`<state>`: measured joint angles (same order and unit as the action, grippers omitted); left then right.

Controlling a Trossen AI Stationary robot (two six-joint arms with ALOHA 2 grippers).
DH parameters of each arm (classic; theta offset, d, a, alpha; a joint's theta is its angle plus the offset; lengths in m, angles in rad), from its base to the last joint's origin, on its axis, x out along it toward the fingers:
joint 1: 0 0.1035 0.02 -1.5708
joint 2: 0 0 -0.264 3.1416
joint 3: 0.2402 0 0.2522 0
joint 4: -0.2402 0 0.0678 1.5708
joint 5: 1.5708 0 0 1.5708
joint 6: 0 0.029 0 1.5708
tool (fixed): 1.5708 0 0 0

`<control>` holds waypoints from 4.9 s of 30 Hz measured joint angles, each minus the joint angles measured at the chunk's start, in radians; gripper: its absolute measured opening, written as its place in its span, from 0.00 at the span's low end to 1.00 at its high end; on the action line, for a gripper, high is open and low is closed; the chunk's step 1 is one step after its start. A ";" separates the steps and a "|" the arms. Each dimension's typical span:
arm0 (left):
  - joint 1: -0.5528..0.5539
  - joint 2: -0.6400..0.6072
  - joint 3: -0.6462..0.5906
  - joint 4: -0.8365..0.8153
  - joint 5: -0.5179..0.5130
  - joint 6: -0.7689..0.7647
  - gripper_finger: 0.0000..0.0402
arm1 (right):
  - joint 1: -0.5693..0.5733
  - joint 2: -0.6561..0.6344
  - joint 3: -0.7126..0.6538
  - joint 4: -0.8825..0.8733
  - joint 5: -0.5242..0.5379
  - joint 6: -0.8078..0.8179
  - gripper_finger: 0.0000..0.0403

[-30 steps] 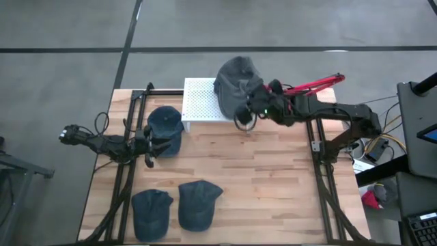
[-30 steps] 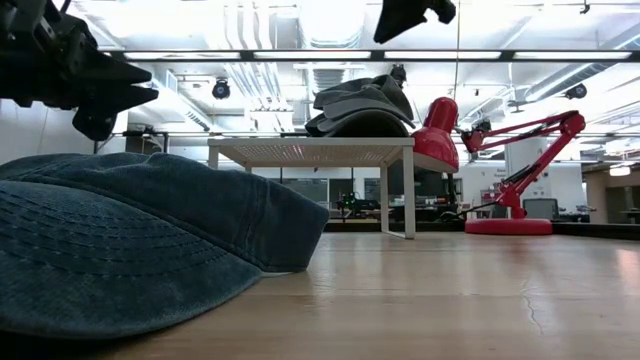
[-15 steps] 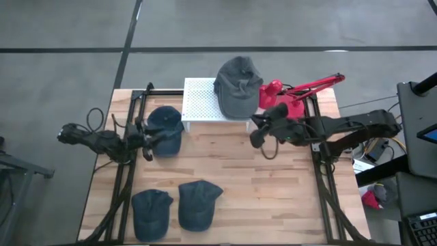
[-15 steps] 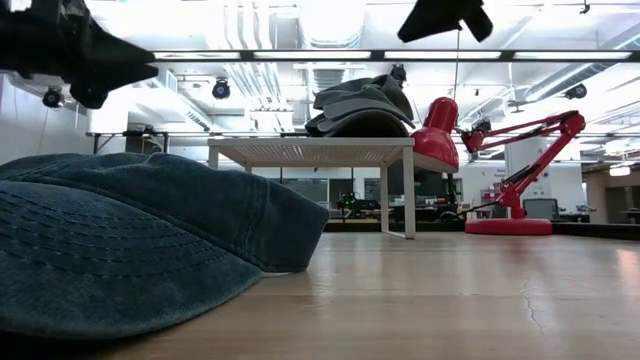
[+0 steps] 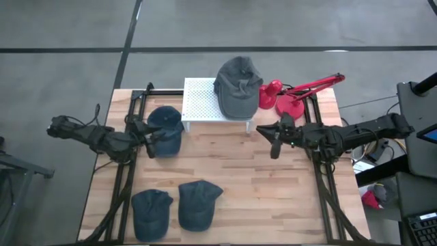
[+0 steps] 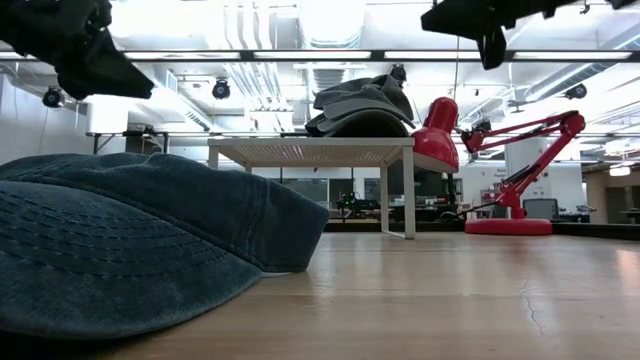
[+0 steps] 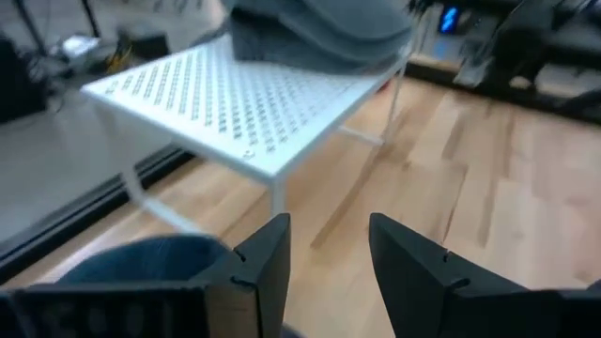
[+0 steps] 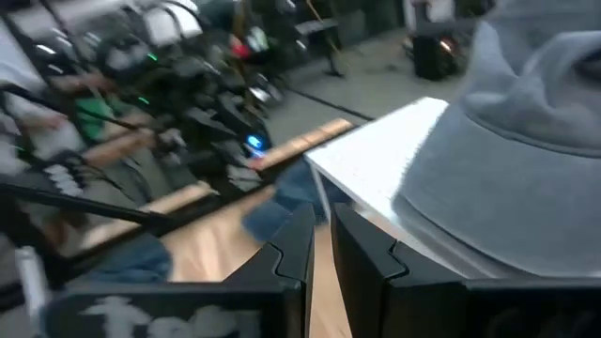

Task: Pick & Place hat
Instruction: Put the top blue cap on the shelf

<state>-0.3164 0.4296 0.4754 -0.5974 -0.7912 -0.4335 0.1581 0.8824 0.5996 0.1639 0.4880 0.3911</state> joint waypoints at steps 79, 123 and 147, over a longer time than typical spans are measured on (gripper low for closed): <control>0.366 0.627 0.321 -0.344 0.175 -0.708 0.55 | -0.005 -0.235 -0.429 0.380 -0.172 -0.012 0.10; 0.626 0.866 0.313 -0.335 0.357 -0.758 0.55 | -0.006 -0.627 -0.424 -0.056 -0.308 0.055 0.10; 0.624 0.881 0.060 -0.080 0.522 -0.842 0.55 | -0.006 -0.626 -0.424 -0.055 -0.307 0.081 0.10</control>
<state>0.3077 1.3102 0.5350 -0.6770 -0.2687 -1.2759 0.1524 0.2562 0.1757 0.1085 0.1806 0.4725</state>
